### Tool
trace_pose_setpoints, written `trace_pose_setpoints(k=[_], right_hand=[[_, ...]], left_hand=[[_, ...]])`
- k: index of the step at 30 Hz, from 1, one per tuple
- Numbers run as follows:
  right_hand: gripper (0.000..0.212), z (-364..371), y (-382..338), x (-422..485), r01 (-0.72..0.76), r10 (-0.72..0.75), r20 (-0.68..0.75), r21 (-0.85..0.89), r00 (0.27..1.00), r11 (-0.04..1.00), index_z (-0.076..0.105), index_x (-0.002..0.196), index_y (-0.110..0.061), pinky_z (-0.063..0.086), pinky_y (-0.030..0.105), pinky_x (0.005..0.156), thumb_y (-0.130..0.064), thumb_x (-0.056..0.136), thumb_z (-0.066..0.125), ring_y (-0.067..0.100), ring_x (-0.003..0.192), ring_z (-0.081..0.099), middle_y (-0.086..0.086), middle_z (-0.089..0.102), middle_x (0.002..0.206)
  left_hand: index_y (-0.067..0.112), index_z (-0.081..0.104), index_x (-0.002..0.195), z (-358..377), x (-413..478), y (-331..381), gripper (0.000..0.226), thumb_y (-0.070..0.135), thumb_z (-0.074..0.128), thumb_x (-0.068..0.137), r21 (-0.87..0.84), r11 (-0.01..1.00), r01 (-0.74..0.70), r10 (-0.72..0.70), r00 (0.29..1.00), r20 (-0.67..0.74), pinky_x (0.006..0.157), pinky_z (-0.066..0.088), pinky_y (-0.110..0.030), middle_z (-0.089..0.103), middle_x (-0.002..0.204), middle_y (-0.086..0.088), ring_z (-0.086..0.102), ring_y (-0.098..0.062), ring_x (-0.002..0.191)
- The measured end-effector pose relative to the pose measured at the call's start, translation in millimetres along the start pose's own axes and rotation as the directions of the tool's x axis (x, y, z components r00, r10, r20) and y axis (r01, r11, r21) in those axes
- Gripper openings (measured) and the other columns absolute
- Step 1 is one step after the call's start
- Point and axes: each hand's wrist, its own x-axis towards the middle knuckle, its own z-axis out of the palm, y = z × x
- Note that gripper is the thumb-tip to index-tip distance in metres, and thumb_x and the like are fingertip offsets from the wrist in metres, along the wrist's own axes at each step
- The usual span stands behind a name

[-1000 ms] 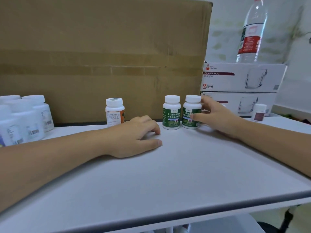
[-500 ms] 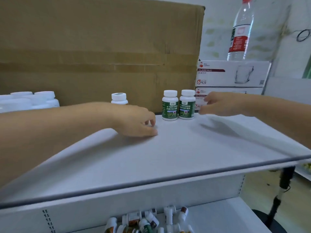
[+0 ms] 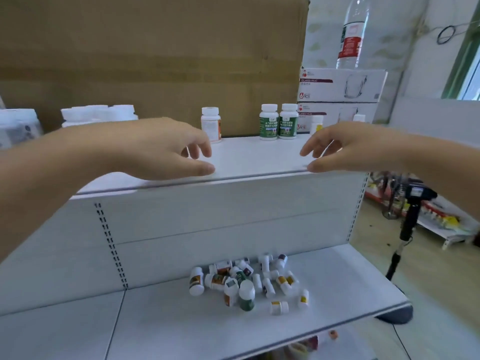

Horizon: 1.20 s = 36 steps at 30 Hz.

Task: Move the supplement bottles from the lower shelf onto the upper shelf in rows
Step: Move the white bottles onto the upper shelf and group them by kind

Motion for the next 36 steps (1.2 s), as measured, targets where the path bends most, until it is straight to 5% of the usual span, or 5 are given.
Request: trace_pose_setpoints(k=[4,10,18,26,36], right_hand=[[0.013,24,-28,-44,0.016,-0.016,0.0,0.027,1.0,0.999,0.069,0.091,-0.035,0.048,0.026,0.071,-0.041,0.08,0.073,0.007,0.082,0.064,-0.01,0.068,0.089],[0.021,108,-28,-82,-0.018,0.02,0.18,-0.01,0.983,1.0,0.061,0.107,-0.036,0.048,0.025,0.086,-0.042,0.087,0.066,0.004,0.098,0.06,-0.016,0.063,0.102],[0.041,250,13,-47,-0.12,0.115,0.295,0.0,0.949,0.993,0.06,0.123,-0.021,0.048,0.028,0.087,-0.031,0.085,0.069,0.017,0.102,0.061,-0.005,0.06,0.111],[0.063,379,46,58,0.02,0.035,0.273,-0.194,0.962,0.981,0.042,0.141,-0.025,0.034,0.04,0.102,-0.051,0.087,0.059,0.025,0.131,0.044,0.0,0.048,0.144],[0.068,447,56,117,0.187,-0.042,0.33,-0.421,0.943,0.887,0.05,0.127,-0.017,0.035,0.042,0.099,-0.057,0.075,0.069,0.027,0.119,0.049,0.006,0.061,0.119]], left_hand=[[0.038,0.057,0.1,10,-65,11,0.033,0.063,0.046,0.082,0.02,0.998,-0.061,0.063,0.995,-0.075,0.066,0.041,-0.019,0.059,0.087,0.018,0.054,0.003,0.077],[0.043,0.05,0.102,87,-117,-6,0.053,0.079,0.025,0.071,0.009,0.995,-0.096,0.095,0.993,0.068,0.079,0.048,-0.026,0.051,0.088,0.023,0.054,0.001,0.083],[0.028,0.058,0.112,260,-92,-60,0.045,0.062,0.048,0.085,-0.172,0.962,0.212,-0.179,0.966,0.185,0.085,0.047,-0.03,0.06,0.107,0.008,0.057,-0.013,0.094],[0.019,0.053,0.101,394,-8,-95,0.037,0.054,0.049,0.091,-0.353,0.744,0.567,-0.511,0.824,0.244,0.081,0.047,-0.033,0.059,0.102,-0.003,0.058,-0.026,0.094],[0.002,0.07,0.104,510,75,-104,0.048,0.045,0.056,0.087,-0.488,0.517,0.703,-0.642,0.696,0.323,0.064,0.039,-0.027,0.07,0.105,-0.019,0.066,-0.032,0.091]])
